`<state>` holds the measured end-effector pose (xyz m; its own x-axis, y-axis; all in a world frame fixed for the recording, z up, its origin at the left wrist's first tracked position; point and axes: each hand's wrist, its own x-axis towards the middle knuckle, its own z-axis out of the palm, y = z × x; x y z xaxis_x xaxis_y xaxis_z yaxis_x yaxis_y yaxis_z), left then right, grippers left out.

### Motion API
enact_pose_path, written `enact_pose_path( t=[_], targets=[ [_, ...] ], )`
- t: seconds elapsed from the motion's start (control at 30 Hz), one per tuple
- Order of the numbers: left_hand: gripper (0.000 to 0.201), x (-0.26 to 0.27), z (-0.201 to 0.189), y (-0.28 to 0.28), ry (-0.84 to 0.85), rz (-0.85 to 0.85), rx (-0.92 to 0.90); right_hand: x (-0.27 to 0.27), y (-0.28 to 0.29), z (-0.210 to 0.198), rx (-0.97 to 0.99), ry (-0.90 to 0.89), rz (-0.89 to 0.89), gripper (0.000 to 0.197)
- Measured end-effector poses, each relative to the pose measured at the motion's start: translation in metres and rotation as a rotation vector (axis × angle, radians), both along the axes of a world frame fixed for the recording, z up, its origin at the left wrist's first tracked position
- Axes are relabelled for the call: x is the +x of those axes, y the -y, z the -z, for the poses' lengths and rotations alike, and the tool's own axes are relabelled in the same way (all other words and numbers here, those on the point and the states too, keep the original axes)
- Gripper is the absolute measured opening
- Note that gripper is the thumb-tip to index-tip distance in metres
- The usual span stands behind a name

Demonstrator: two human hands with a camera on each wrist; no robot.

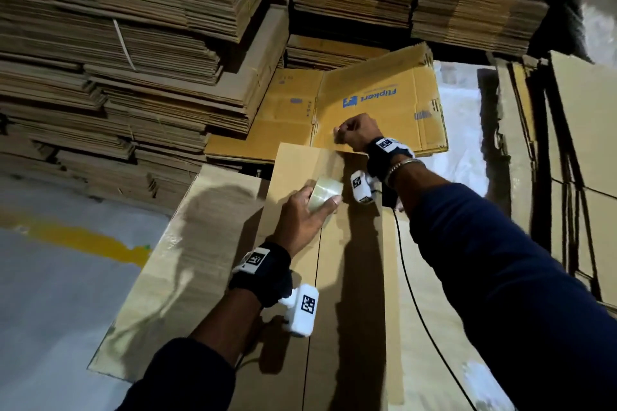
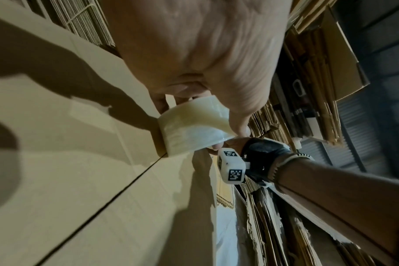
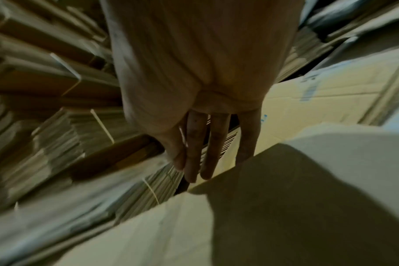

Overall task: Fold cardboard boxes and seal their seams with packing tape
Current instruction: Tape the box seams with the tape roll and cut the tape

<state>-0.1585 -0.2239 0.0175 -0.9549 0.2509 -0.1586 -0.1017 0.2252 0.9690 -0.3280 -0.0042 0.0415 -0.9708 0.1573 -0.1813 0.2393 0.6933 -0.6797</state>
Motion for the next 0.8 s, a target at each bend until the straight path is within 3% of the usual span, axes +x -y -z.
enact_pose_path(
  t=[0.23, 0.4, 0.5, 0.6, 0.7, 0.8],
  targets=[
    [0.042, 0.003, 0.003, -0.01, 0.01, 0.014, 0.019, -0.02, -0.002, 0.029, 0.047, 0.205, -0.04, 0.029],
    [0.069, 0.003, 0.01, -0.01, 0.052, -0.015, -0.007, -0.033, -0.002, 0.032, 0.205, 0.33, -0.108, 0.031],
    [0.063, -0.001, 0.013, -0.008, 0.071, -0.005, 0.024, -0.037, 0.003, 0.028, 0.252, 0.296, -0.178, 0.015],
    [0.083, -0.003, 0.021, -0.011, 0.1, -0.017, 0.0, -0.034, 0.007, 0.016, 0.208, 0.219, -0.203, 0.018],
    [0.081, -0.005, 0.021, -0.011, 0.094, 0.0, 0.039, -0.029, 0.009, 0.005, 0.097, 0.12, -0.173, 0.016],
    [0.073, -0.004, 0.018, -0.011, 0.094, -0.005, 0.091, -0.013, 0.014, 0.0, 0.188, 0.264, -0.305, 0.032]
  ],
)
